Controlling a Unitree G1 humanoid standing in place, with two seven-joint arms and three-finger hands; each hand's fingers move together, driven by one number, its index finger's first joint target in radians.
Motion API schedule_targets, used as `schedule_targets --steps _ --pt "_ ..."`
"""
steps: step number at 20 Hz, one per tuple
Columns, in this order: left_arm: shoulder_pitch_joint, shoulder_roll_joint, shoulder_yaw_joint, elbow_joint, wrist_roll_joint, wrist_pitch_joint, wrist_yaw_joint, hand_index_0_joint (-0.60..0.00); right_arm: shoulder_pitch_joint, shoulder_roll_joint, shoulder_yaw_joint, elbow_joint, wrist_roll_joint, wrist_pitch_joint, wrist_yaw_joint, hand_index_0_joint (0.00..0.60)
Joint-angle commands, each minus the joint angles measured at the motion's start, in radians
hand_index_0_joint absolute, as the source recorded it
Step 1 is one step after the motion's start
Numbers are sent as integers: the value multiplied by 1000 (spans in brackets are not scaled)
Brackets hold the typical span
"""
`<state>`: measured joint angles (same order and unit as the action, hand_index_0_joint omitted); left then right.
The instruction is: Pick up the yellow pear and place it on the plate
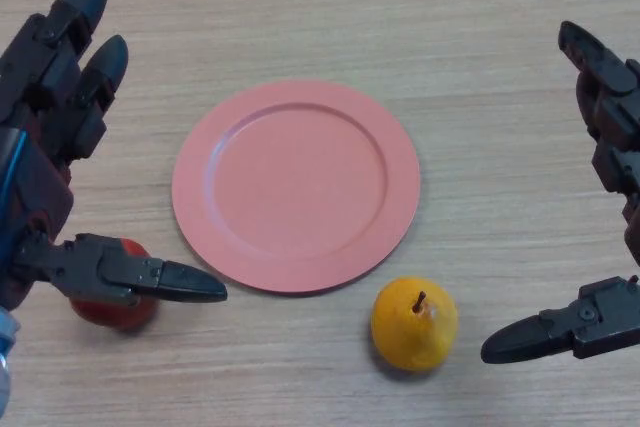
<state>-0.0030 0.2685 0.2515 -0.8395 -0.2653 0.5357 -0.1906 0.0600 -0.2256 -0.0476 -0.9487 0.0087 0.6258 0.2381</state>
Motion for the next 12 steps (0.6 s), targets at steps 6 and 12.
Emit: schedule_targets --steps 6,12 --pt "-22 37 82 -57 -25 -122 6 0 -18 -15 -37 -25 17 -183 25 0" --pt "-11 22 61 -4 2 -198 13 0 15 -2 -30 77 27 -288 18 0"
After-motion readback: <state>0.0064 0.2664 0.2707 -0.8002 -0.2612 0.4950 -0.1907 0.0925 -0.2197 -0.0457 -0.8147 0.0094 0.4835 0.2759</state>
